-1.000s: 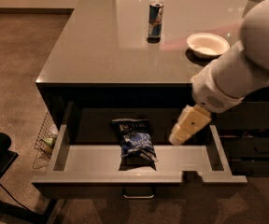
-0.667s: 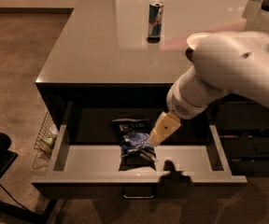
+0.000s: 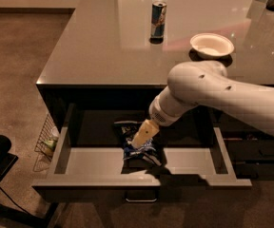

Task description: Pick blue chip bag from top drawer and place on counter

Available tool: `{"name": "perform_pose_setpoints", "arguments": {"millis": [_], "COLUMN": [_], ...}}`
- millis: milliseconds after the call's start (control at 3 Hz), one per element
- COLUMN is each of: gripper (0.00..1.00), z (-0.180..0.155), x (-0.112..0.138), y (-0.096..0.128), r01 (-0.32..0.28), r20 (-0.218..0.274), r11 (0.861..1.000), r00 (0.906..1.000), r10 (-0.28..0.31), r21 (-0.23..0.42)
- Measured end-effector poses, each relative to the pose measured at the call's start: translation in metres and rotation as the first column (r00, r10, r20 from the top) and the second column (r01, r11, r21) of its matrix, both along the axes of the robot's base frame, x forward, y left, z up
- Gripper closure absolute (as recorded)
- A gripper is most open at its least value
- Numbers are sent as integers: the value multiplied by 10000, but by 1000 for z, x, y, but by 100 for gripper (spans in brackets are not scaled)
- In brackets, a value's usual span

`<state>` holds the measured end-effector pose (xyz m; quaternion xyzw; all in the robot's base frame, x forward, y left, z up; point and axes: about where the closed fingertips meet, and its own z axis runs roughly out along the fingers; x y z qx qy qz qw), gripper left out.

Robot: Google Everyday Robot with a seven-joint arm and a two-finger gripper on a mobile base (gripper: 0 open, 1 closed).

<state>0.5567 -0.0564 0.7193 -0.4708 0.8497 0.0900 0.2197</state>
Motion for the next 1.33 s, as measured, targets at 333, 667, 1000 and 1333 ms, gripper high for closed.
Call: {"name": "perform_pose_setpoints", "arguments": {"millis": [333, 667, 1000, 1333], "gripper": [0, 18, 41, 64], "z": [-39, -77, -105, -106], "x": [5, 3, -3, -3], "y": [20, 48, 72, 73], "r01": [35, -136, -389, -397], "r20": [-525, -1171, -1725, -1743], "r11": [9985, 9947, 9917, 9916], "r00": [9986, 9928, 9832, 9828], "r10": [-6, 256, 599, 610], "r21": [548, 1023, 1228, 1234]}}
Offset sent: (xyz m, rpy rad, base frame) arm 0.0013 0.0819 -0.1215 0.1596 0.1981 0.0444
